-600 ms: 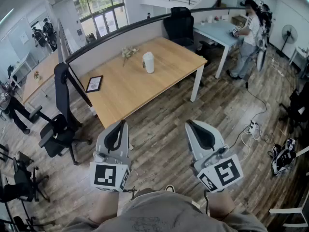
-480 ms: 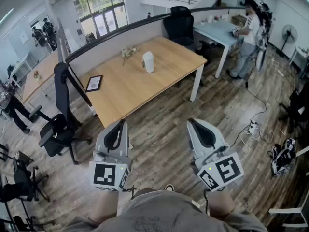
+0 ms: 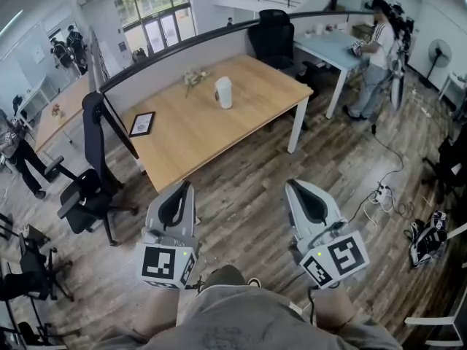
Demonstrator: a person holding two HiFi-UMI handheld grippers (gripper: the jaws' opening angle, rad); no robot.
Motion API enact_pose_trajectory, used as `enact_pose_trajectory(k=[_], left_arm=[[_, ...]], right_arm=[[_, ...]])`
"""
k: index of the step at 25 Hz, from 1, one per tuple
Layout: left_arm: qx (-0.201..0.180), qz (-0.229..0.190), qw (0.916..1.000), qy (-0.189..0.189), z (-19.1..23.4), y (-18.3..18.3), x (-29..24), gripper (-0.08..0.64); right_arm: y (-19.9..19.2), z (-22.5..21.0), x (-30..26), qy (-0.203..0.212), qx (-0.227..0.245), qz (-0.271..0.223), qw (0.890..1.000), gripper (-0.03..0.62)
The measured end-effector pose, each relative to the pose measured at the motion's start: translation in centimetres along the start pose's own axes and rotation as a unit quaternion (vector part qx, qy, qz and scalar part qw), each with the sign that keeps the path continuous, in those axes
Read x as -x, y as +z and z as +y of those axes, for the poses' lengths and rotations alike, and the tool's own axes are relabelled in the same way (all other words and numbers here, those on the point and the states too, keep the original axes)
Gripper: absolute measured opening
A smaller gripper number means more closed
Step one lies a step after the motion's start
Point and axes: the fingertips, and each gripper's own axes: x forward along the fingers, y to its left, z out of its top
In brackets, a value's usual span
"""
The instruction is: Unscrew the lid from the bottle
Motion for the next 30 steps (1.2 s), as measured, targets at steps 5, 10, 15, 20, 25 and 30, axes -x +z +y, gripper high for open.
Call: enact_pose_trajectory(k=[5,10,15,20,25,30], left_arm=[[0.006,0.002,1.0000,0.006,0.2,-0.2,-0.7,0.002],[0.009,0.011,0.9998,0.011,0.9,-1.2,-3.1,0.215],[0.010,0.011,0.9997,0.021,2.1,-2.3,-6.3,0.381],[0.015,0.018,0.9996,0.018,3.7,-3.5,-10.3,0.388],[0.015,0.025,0.9995,0.012,5.8,-4.8,-15.3,0.394],[0.015,0.036,0.9992,0.003,8.7,-6.0,-20.9,0.396]], right_arm=[[-0.4,-1.0,0.0,-0.005,-0.006,-0.005,1.000,0.014],[-0.2,-2.8,-1.6,-0.020,-0.011,-0.021,1.000,0.226],[-0.8,-5.7,-3.8,-0.051,-0.011,-0.019,0.998,0.259],[-1.9,-8.2,-7.4,-0.050,-0.015,-0.007,0.999,0.258],[-2.7,-10.8,-12.1,-0.050,-0.017,0.003,0.999,0.258],[-3.4,-14.0,-17.5,-0.057,-0.020,0.012,0.998,0.259]])
